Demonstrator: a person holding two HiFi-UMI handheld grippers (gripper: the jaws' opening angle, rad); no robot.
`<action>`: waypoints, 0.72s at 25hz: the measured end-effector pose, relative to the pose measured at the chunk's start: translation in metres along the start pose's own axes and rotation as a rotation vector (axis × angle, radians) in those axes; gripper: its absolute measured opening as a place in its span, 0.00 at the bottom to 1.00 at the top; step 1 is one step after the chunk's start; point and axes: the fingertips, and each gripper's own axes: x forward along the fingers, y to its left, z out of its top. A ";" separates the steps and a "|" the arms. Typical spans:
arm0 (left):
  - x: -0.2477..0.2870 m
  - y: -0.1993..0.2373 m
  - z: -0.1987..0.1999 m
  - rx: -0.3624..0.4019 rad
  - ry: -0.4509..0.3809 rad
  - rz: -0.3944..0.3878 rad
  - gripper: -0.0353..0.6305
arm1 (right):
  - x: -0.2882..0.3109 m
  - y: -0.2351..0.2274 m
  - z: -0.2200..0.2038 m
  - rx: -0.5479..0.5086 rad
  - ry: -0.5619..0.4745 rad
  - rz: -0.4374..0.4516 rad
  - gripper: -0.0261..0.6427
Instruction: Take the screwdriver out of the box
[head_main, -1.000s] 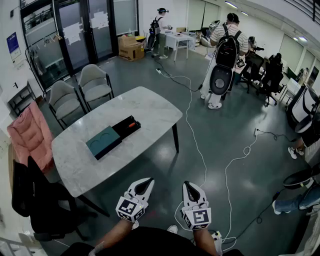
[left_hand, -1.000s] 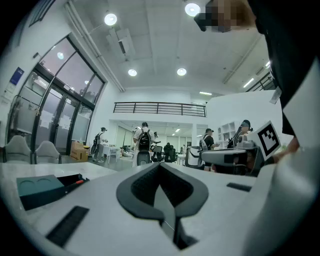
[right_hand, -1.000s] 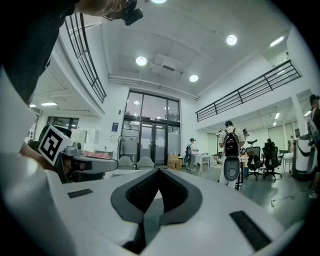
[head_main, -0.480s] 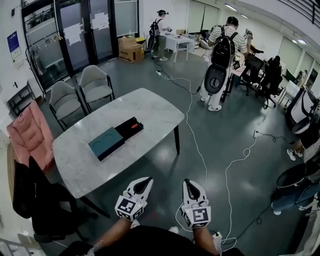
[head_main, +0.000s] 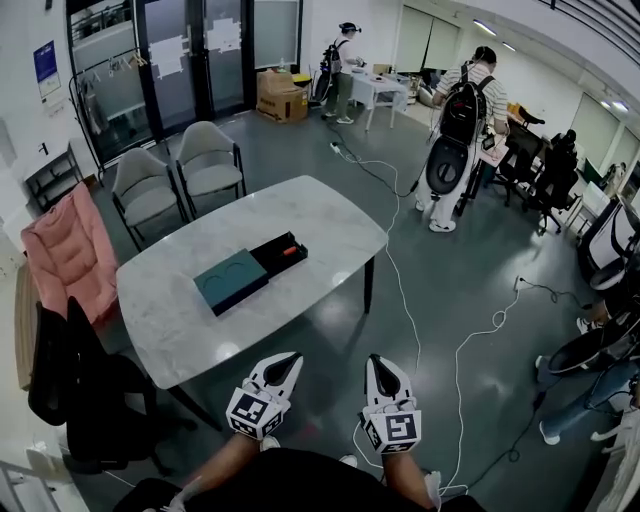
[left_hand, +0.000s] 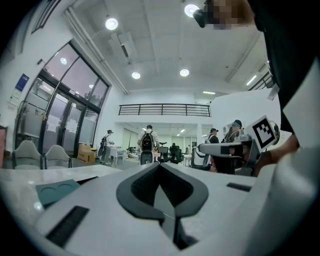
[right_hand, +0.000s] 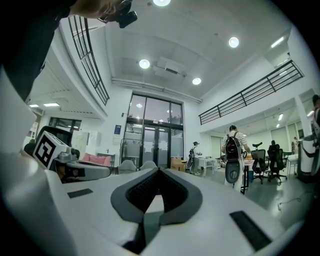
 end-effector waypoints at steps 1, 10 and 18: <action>-0.005 0.007 0.000 -0.001 -0.001 0.008 0.06 | 0.005 0.007 0.000 0.000 -0.001 0.011 0.07; -0.053 0.064 -0.013 -0.013 0.008 0.050 0.06 | 0.049 0.075 -0.011 0.011 0.003 0.076 0.07; -0.076 0.095 -0.007 -0.009 -0.014 0.076 0.06 | 0.069 0.104 -0.011 -0.003 0.005 0.084 0.07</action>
